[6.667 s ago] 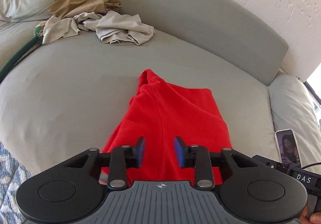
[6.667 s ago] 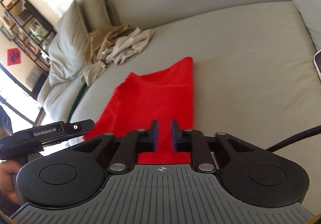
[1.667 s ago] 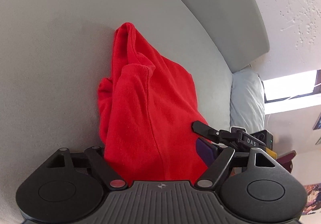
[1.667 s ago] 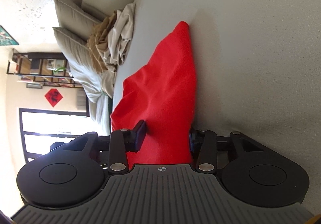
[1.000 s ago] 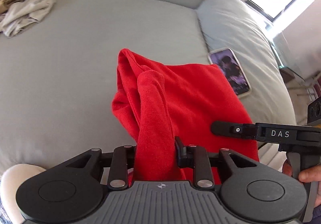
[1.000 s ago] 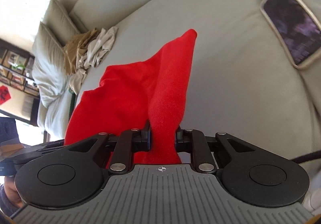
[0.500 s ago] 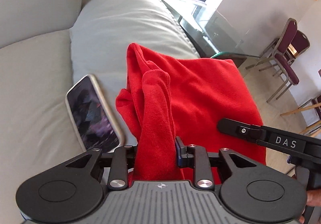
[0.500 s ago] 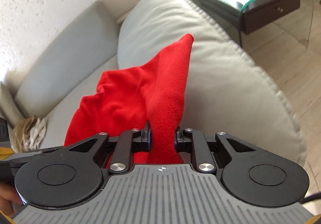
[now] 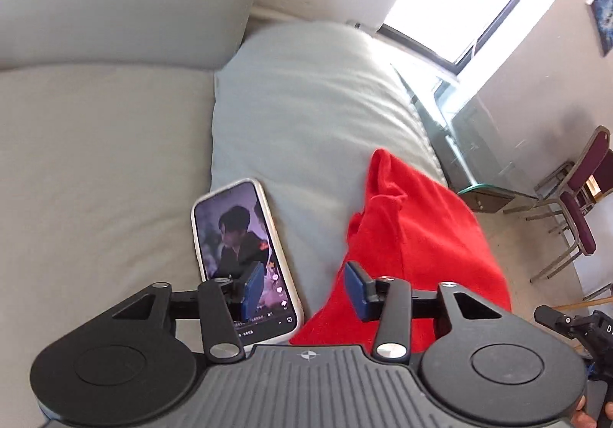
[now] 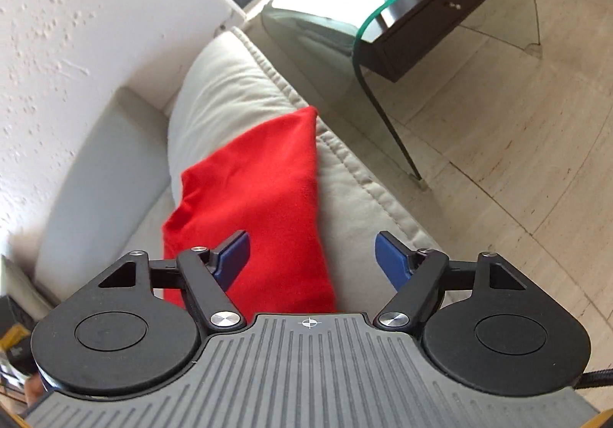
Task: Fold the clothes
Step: 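Carry the folded shirt with both grippers onto the sofa armrest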
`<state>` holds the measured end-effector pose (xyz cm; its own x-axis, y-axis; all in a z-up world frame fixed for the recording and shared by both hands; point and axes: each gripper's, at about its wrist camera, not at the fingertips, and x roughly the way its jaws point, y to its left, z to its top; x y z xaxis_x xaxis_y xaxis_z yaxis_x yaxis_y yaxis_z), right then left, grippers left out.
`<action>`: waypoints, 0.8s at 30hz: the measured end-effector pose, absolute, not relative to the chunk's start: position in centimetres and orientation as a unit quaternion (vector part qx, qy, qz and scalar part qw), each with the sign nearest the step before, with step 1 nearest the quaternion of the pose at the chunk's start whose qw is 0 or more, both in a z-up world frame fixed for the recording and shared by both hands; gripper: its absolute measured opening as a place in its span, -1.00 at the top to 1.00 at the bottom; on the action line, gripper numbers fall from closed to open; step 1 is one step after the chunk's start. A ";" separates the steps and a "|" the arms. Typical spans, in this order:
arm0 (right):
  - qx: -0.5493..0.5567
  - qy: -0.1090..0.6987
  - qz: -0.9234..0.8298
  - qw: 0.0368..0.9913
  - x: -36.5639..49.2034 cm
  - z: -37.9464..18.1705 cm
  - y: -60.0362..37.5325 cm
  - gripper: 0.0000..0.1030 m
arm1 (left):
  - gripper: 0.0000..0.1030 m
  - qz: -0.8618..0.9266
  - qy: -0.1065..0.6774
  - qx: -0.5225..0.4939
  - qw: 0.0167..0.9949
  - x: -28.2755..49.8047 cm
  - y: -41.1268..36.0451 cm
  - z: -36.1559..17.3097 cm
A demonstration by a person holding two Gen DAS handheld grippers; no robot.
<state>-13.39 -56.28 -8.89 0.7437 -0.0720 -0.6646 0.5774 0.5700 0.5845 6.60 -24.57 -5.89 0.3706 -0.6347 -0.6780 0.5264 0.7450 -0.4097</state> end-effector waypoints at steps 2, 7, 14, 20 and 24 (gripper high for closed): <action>0.428 0.271 -0.199 0.839 -15.2 -8.5 -55.6 -0.51 | 0.64 -0.398 0.407 -0.061 0.820 4.7 -25.5 -5.4; 0.330 0.256 -0.142 0.897 -13.6 -7.9 -51.4 0.67 | 0.72 -0.442 0.361 0.069 0.818 0.4 -31.9 -7.3; 0.263 0.358 -0.168 0.880 -11.9 -9.7 -48.5 0.67 | 0.64 -0.374 0.421 0.131 0.816 -0.3 -32.6 -8.1; 0.287 0.392 -0.146 0.862 -13.2 -10.0 -46.8 0.15 | 0.55 -0.363 0.451 0.176 0.796 -2.4 -33.2 -7.7; 0.329 0.405 -0.157 0.839 -14.3 -9.2 -46.5 0.09 | 0.13 -0.368 0.445 0.161 0.800 -3.8 -31.8 -5.3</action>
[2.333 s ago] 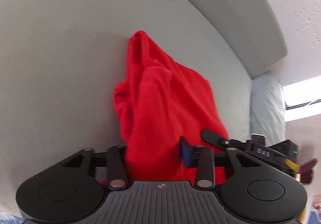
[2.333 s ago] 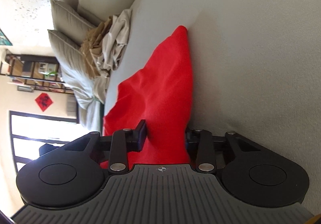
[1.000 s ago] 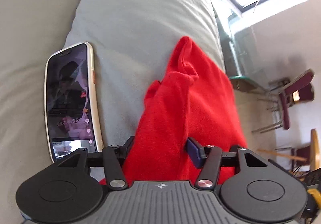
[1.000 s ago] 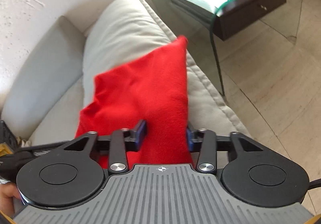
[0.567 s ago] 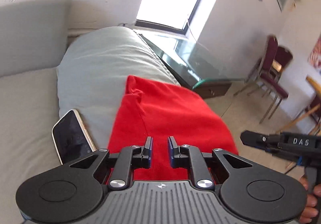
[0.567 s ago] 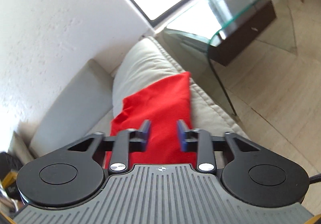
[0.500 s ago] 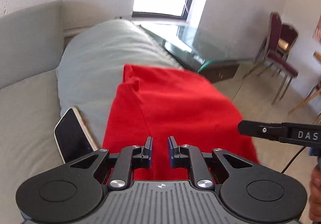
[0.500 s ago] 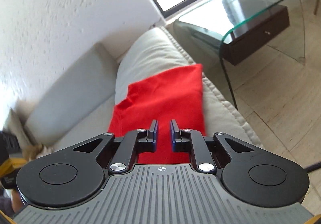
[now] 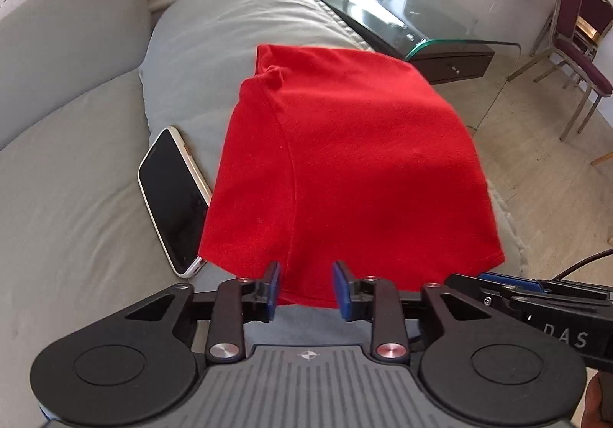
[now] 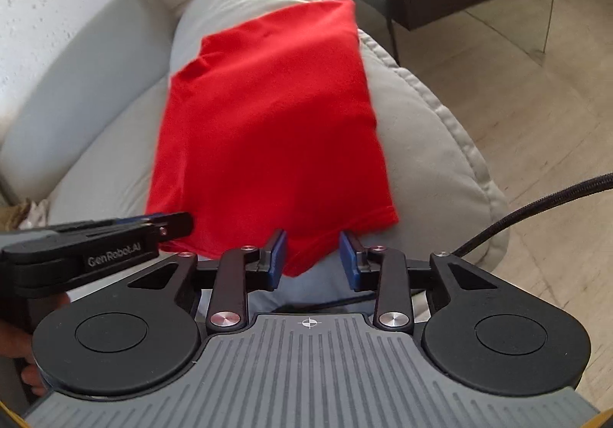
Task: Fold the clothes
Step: 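Carry the folded shirt with both grippers onto the sofa armrest, then release the folded shirt and hold both grippers open above it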
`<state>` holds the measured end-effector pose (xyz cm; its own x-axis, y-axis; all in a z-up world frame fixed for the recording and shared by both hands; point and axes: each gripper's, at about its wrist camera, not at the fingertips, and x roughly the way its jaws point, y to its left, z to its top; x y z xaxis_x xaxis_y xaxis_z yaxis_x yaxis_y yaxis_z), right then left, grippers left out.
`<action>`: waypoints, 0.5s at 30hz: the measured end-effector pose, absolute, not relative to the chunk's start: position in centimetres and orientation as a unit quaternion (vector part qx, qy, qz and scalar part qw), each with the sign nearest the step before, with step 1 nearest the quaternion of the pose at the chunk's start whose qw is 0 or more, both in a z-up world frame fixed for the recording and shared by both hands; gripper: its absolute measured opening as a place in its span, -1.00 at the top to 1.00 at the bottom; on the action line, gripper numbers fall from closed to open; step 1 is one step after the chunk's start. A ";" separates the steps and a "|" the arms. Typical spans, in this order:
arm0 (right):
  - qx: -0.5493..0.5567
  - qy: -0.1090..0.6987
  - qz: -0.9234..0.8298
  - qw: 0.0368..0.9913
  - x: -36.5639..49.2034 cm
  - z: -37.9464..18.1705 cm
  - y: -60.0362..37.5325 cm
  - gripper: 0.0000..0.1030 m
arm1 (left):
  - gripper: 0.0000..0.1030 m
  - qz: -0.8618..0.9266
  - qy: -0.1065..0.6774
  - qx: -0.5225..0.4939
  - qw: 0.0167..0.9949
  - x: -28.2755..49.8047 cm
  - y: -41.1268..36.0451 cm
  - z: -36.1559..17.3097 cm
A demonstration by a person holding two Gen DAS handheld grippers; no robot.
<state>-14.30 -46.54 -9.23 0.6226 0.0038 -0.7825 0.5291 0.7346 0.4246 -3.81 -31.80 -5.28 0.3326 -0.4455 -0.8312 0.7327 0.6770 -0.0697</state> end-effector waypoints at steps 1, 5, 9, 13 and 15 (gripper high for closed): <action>0.342 0.394 -0.145 0.841 -14.9 -8.3 -46.4 -0.10 | 0.12 -0.371 0.432 0.162 0.806 -4.3 -31.5 -4.3; 0.350 0.360 -0.124 0.856 -16.6 -4.2 -45.4 -0.32 | -0.19 -0.378 0.402 0.153 0.820 -5.5 -30.3 -1.2; 0.378 0.354 -0.124 0.846 -17.6 -2.3 -44.8 -0.33 | -0.29 -0.380 0.386 0.143 0.828 -6.6 -29.0 0.9; 0.394 0.335 -0.125 0.847 -18.5 -0.4 -44.1 -0.33 | -0.35 -0.382 0.379 0.126 0.834 -7.1 -27.4 3.1; 0.383 0.316 -0.131 0.858 -19.3 1.6 -43.6 -0.33 | -0.36 -0.390 0.371 0.106 0.836 -7.2 -26.3 4.8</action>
